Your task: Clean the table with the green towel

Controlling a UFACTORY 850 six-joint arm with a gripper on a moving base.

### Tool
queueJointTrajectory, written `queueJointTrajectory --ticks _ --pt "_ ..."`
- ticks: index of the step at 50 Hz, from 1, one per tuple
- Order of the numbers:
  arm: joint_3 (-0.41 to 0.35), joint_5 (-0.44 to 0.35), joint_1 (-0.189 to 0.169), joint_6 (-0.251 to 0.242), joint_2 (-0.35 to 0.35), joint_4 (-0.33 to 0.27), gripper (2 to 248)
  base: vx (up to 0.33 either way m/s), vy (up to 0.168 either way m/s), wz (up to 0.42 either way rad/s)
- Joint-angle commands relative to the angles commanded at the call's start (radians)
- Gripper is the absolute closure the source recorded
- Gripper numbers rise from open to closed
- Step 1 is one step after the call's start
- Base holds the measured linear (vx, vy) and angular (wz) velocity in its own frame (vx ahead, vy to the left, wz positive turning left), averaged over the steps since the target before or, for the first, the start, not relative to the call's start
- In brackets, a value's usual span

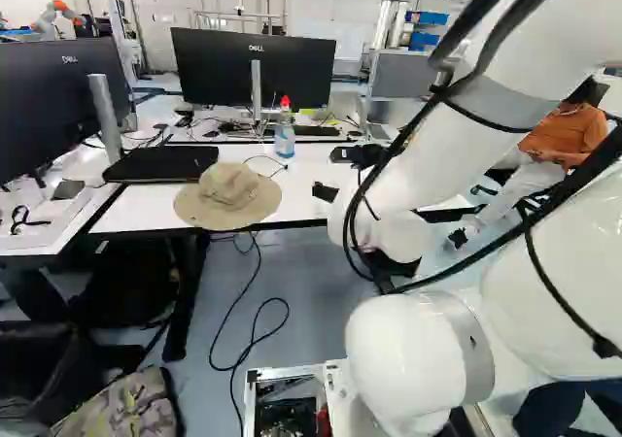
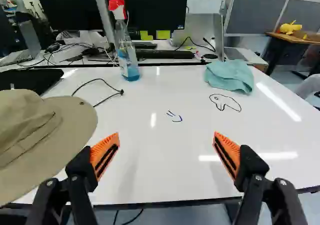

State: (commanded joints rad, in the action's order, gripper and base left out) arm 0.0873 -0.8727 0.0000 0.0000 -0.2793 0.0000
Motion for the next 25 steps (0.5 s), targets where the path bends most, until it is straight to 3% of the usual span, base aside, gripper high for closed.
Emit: queueJointTrajectory --ticks 1,25 --pt "0.021 0.0 -0.018 0.0 0.025 0.0 3 0.0 0.0 0.0" --pt "0.125 0.0 -0.094 0.0 0.142 0.0 3 0.0 0.0 0.0"
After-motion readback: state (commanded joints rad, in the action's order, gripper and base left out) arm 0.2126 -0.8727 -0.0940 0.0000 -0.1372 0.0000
